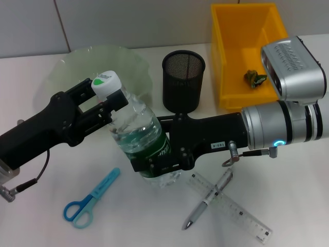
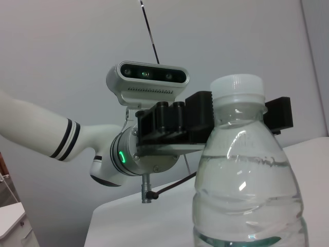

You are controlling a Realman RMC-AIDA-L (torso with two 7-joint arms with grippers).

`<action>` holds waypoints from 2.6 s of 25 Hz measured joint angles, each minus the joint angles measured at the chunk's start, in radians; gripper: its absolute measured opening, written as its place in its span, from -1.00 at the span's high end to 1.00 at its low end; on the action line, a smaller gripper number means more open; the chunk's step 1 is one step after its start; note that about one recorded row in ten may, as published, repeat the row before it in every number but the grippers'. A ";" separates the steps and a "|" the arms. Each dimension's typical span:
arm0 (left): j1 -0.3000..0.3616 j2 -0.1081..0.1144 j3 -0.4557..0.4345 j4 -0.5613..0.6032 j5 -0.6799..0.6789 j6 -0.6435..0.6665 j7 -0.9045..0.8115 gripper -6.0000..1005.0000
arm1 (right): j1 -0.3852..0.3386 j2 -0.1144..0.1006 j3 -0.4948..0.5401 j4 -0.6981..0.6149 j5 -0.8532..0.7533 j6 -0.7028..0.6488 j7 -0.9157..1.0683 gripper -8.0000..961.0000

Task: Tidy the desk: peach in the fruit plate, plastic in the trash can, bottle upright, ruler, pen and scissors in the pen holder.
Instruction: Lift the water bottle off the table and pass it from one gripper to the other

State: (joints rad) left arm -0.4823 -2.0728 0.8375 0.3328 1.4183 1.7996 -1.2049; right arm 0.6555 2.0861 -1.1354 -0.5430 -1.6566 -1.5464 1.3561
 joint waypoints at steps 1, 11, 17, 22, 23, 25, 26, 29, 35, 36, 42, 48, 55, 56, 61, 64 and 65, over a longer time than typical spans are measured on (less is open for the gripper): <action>0.000 0.000 0.000 0.000 0.000 0.000 0.000 -0.44 | 0.000 0.000 0.000 0.000 0.000 0.000 0.000 -0.60; -0.005 0.000 0.007 0.000 -0.001 0.001 0.010 -0.34 | 0.001 0.000 0.000 0.000 0.000 -0.002 0.000 -0.60; -0.006 0.000 0.008 0.000 -0.001 0.001 0.011 -0.32 | 0.002 -0.002 0.000 -0.004 0.000 -0.002 0.000 -0.60; -0.007 0.000 0.008 0.000 0.000 -0.001 0.012 -0.21 | 0.002 -0.002 0.000 -0.006 0.000 -0.001 0.000 -0.60; -0.007 0.000 0.008 0.000 0.000 -0.001 0.012 -0.18 | 0.002 -0.002 0.000 -0.007 0.000 -0.001 0.000 -0.60; -0.009 0.000 0.008 0.000 0.001 -0.001 0.012 -0.12 | 0.002 -0.002 0.000 -0.008 0.000 -0.001 0.000 -0.60; -0.010 0.000 0.008 0.000 0.001 0.000 0.012 -0.09 | 0.003 -0.001 0.000 -0.008 0.000 -0.001 0.000 -0.60; -0.013 0.000 0.008 0.000 0.002 0.000 0.012 0.01 | 0.003 -0.001 0.000 -0.008 0.000 -0.001 0.000 -0.60; -0.015 0.001 0.009 0.000 0.003 0.001 0.012 0.01 | 0.003 -0.001 -0.003 -0.008 0.000 -0.001 0.000 -0.60; -0.015 0.001 0.009 0.000 0.003 0.000 0.012 0.01 | 0.003 -0.001 -0.003 -0.008 0.000 -0.001 0.000 -0.59; -0.014 0.003 0.009 0.000 0.003 -0.002 0.006 0.08 | 0.003 -0.001 -0.001 -0.008 0.000 -0.003 0.000 -0.59; -0.012 0.003 0.009 0.000 0.003 -0.001 0.003 0.12 | 0.003 -0.002 0.001 -0.008 0.003 -0.007 -0.003 -0.59; -0.012 0.005 0.010 0.000 0.004 0.000 0.001 0.12 | 0.005 -0.004 -0.008 -0.011 0.009 -0.010 0.001 -0.59; -0.012 0.005 0.009 0.000 0.004 0.000 0.001 0.12 | 0.005 -0.004 -0.008 -0.011 0.009 -0.010 0.001 -0.59; -0.012 0.005 0.009 0.000 0.002 0.001 0.001 0.12 | 0.005 -0.004 0.001 -0.011 0.009 -0.011 0.000 -0.59; -0.012 0.005 0.009 0.000 0.002 0.001 0.001 0.12 | 0.003 -0.005 0.002 -0.012 0.010 -0.011 -0.002 -0.59; -0.012 0.005 0.009 0.000 0.002 0.001 0.001 0.12 | 0.003 -0.005 0.002 -0.012 0.010 -0.011 -0.002 -0.59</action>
State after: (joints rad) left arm -0.4939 -2.0677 0.8468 0.3329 1.4199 1.8009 -1.2043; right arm 0.6590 2.0815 -1.1337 -0.5550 -1.6469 -1.5575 1.3543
